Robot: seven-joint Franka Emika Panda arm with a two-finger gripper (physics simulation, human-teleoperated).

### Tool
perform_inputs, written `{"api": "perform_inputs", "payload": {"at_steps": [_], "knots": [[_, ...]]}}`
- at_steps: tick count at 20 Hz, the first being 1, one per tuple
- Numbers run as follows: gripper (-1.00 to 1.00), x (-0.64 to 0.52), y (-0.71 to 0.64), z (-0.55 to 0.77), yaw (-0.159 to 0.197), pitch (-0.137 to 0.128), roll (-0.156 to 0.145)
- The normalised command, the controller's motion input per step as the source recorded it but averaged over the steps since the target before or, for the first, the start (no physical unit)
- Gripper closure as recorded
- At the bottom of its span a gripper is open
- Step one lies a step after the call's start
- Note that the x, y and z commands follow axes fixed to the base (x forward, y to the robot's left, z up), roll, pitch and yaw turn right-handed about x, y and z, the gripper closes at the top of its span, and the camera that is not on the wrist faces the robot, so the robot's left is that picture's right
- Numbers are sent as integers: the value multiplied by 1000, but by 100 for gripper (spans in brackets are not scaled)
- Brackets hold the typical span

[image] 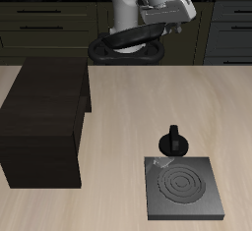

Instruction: Place the frypan on the flat stove

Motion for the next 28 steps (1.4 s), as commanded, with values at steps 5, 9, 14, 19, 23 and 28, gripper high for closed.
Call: {"api": "perform_inputs", "payload": {"at_steps": [5,9,14,19,23,28], "knots": [[100,112,299,-32,182,36,19],[100,230,533,-70,202,63,86],[100,105,344,-15,158,19,23],[100,151,211,-37,91,26,14],[100,115,219,-38,91,10,42],[100,459,87,-62,43,28,-82]]}}
